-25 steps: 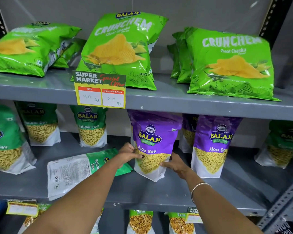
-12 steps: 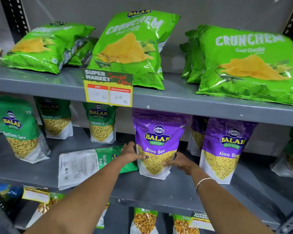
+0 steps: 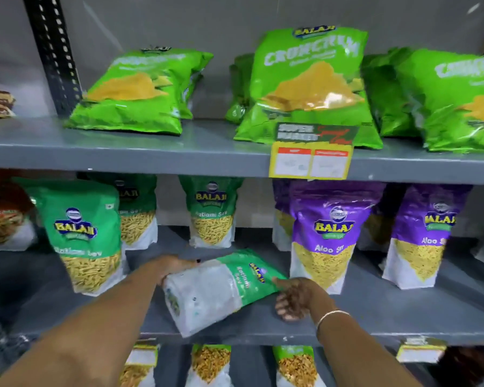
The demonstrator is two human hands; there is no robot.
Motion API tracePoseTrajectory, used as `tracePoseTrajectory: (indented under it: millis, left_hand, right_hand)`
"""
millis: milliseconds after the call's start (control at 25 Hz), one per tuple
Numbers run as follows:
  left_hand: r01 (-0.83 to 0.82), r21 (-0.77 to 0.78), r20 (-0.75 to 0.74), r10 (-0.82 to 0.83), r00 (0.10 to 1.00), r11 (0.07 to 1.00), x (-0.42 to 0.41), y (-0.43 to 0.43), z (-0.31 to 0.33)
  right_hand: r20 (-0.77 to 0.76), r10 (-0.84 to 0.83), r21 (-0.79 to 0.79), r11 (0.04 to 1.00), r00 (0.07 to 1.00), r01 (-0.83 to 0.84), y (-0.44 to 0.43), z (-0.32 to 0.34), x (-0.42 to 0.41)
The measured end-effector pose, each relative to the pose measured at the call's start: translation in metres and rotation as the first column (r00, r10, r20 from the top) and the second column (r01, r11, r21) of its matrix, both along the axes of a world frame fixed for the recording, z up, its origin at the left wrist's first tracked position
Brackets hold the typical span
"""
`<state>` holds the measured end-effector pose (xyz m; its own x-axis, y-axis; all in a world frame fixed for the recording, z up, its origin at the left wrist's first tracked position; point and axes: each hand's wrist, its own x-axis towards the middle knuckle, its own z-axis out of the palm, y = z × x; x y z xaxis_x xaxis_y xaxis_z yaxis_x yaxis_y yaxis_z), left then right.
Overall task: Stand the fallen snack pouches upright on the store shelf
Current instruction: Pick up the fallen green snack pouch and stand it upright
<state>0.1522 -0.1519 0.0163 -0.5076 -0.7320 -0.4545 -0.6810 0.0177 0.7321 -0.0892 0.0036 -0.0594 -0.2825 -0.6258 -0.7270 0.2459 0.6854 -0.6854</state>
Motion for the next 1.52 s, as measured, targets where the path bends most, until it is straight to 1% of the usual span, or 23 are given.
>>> tracePoseTrajectory:
  millis: [40,80,160,240,320,400,440,560,640,760,920,1040,1120,1160,1200,1240,1280,1320,1360,1400,1440,1480,1520]
  left_hand:
    - [-0.005,0.097,-0.012,0.006,1.0,0.995,0.01,-0.008,-0.006]
    - [-0.021,0.153,-0.011,0.023,1.0,0.988,0.02,-0.012,-0.01]
    - [-0.026,0.173,0.013,0.024,1.0,0.985,0.029,-0.021,-0.02]
    - [0.019,0.282,-0.011,-0.017,1.0,0.959,0.034,-0.025,-0.025]
    - [0.102,0.432,-0.074,-0.077,0.994,0.896,0.042,-0.027,-0.028]
    - [0.144,0.453,-0.097,-0.111,0.989,0.88,0.051,-0.027,-0.033]
    - [0.154,0.442,-0.115,-0.114,0.987,0.884,0.054,-0.028,-0.035]
    - [0.171,0.384,-0.162,-0.116,0.98,0.907,0.064,-0.024,-0.026]
    - [0.165,0.352,-0.193,-0.101,0.976,0.921,0.068,-0.024,-0.018]
    - [0.145,0.254,-0.254,-0.078,0.964,0.956,0.067,-0.027,-0.012]
    - [-0.016,0.037,-0.387,0.029,0.921,0.999,0.053,-0.034,-0.024]
    - [-0.132,0.01,-0.494,0.12,0.861,0.991,0.038,-0.035,-0.041]
    - [-0.203,-0.011,-0.477,0.173,0.862,0.979,0.034,-0.028,-0.04]
    - [-0.22,-0.028,-0.463,0.182,0.868,0.975,0.032,-0.027,-0.04]
    - [-0.226,-0.035,-0.453,0.186,0.872,0.974,0.032,-0.026,-0.041]
    - [-0.224,-0.031,-0.447,0.187,0.875,0.974,0.032,-0.024,-0.041]
    - [-0.227,-0.026,-0.448,0.192,0.873,0.973,0.032,-0.024,-0.042]
    - [-0.229,-0.02,-0.459,0.195,0.867,0.973,0.032,-0.025,-0.043]
    - [-0.231,-0.02,-0.467,0.195,0.863,0.973,0.032,-0.024,-0.044]
    - [-0.228,-0.024,-0.461,0.191,0.866,0.973,0.032,-0.024,-0.045]
    - [-0.21,-0.03,-0.439,0.176,0.881,0.977,0.032,-0.024,-0.046]
    - [-0.173,-0.033,-0.398,0.146,0.906,0.984,0.033,-0.024,-0.043]
    - [-0.117,-0.027,-0.351,0.1,0.931,0.993,0.035,-0.024,-0.041]
  right_hand:
    - [0.004,-0.129,-0.042,0.991,0.992,0.129,-0.004,-0.001,0.018]
    - [0.021,-0.216,-0.064,0.974,0.976,0.217,-0.009,-0.002,0.033]
    - [0.074,-0.341,-0.112,0.931,0.937,0.348,-0.016,0.003,0.051]
    - [0.187,-0.437,-0.2,0.86,0.88,0.469,-0.023,0.005,0.061]
    - [0.284,-0.501,-0.279,0.772,0.817,0.571,-0.029,0.008,0.07]
    - [0.298,-0.534,-0.32,0.725,0.791,0.61,-0.033,0.015,0.073]
    - [0.265,-0.526,-0.342,0.732,0.808,0.589,-0.035,0.022,0.075]
    - [0.215,-0.415,-0.434,0.77,0.884,0.467,-0.037,0.053,0.079]
    - [0.146,-0.375,-0.473,0.786,0.916,0.397,-0.045,0.077,0.079]
    - [0.049,-0.35,-0.567,0.761,0.935,0.315,-0.06,0.113,0.085]
    - [-0.08,-0.317,-0.661,0.726,0.945,0.188,-0.083,0.136,0.091]
    - [-0.161,-0.332,-0.717,0.686,0.929,0.121,-0.102,0.133,0.094]
    - [-0.177,-0.365,-0.759,0.642,0.914,0.109,-0.105,0.129,0.097]
    - [-0.209,-0.354,-0.762,0.643,0.912,0.075,-0.102,0.13,0.099]
    - [-0.253,-0.321,-0.75,0.66,0.913,0.024,-0.095,0.131,0.101]
    - [-0.327,-0.25,-0.708,0.704,0.912,-0.061,-0.088,0.129,0.1]
    - [-0.402,-0.139,-0.625,0.764,0.905,-0.161,-0.079,0.126,0.101]
    - [-0.461,-0.009,-0.504,0.826,0.887,-0.254,-0.071,0.12,0.1]
    - [-0.512,0.126,-0.338,0.88,0.849,-0.334,-0.066,0.112,0.099]
    - [-0.543,0.252,-0.158,0.906,0.801,-0.392,-0.066,0.1,0.097]
    - [-0.538,0.343,-0.029,0.905,0.77,-0.423,-0.067,0.089,0.096]
    - [-0.524,0.375,0.013,0.901,0.765,-0.433,-0.07,0.078,0.096]
    - [-0.494,0.363,0.0,0.909,0.79,-0.417,-0.073,0.072,0.099]
